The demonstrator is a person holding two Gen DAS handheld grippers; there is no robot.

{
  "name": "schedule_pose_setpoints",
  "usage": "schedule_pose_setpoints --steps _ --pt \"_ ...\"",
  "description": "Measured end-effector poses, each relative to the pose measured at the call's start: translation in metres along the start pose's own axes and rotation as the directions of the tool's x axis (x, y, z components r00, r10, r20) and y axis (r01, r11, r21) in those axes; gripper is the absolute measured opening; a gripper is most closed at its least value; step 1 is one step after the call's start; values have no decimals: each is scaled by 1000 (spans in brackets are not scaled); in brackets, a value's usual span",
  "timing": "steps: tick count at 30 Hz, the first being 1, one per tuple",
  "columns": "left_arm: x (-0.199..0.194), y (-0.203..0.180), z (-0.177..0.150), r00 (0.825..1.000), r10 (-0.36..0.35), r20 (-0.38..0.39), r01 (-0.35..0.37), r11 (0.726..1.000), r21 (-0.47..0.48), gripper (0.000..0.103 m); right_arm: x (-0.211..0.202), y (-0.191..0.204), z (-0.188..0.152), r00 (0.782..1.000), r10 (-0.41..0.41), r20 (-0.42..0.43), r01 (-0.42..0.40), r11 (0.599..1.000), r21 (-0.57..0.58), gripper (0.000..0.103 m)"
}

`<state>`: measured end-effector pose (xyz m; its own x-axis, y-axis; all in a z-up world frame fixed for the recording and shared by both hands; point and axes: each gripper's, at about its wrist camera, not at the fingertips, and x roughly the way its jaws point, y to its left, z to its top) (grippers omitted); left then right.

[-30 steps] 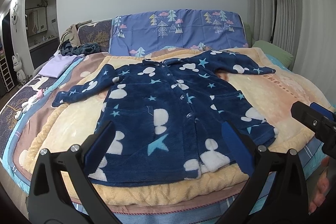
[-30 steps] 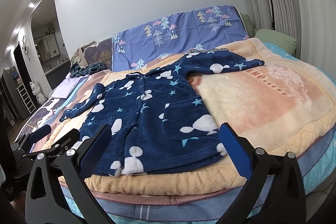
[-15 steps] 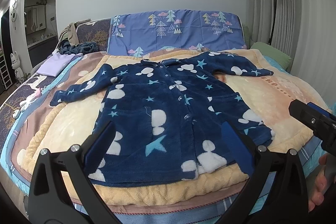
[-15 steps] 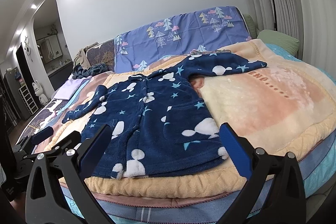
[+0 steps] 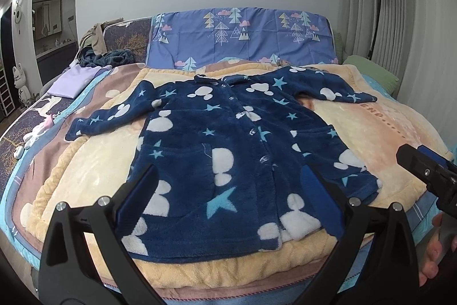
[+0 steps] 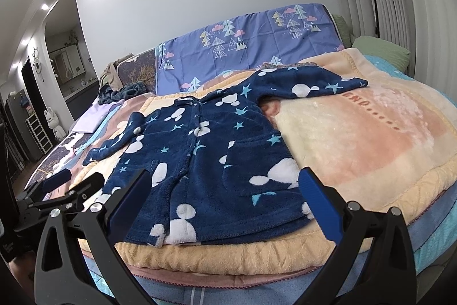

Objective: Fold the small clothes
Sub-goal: 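Grasp the navy bathrobe sleeve cuff with the left gripper and lift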

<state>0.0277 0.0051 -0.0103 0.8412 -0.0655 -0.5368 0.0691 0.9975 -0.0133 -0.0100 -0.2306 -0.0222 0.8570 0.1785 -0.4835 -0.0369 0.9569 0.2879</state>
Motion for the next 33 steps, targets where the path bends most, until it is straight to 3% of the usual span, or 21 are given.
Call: schedule_pose_setpoints --steps 6,11,13,16,20,22,24,26,28,31,33 --pt "19 46 15 997 -63 -34 58 989 -134 94 23 1 6 1000 14 -14 -14 1000 1 102" --pt "46 116 31 993 -114 -42 96 948 -304 87 36 3 8 999 29 -22 -29 1000 -8 102" --pt "67 164 38 988 -144 -48 110 900 -422 80 40 3 8 999 32 -21 -32 999 -16 102" --pt "91 219 43 989 -131 -68 75 843 -533 75 48 1 8 999 22 -25 -22 1000 -20 102" --pt "110 263 47 994 -55 -94 -7 831 -556 74 58 -5 9 999 9 -35 -9 1000 -18 102" --pt "122 287 46 993 -40 -107 -31 810 -586 74 62 -7 10 999 4 -36 -5 1000 -21 102" --pt "134 309 45 992 -26 -123 -57 781 -622 74 68 -8 12 999 14 -41 -15 1000 -25 102" --pt "153 335 45 990 -21 -142 -78 751 -656 60 73 -7 15 999 15 -45 -17 999 -42 102" --pt "173 363 43 986 -20 -163 -102 704 -703 55 78 -3 17 999 -2 -41 -1 998 -70 102" --pt "196 397 36 982 -19 -186 -131 639 -758 55 85 0 18 999 1 -37 -4 997 -83 102" --pt "208 412 32 978 0 -207 -163 617 -770 55 89 0 18 999 4 -36 -7 996 -86 102"
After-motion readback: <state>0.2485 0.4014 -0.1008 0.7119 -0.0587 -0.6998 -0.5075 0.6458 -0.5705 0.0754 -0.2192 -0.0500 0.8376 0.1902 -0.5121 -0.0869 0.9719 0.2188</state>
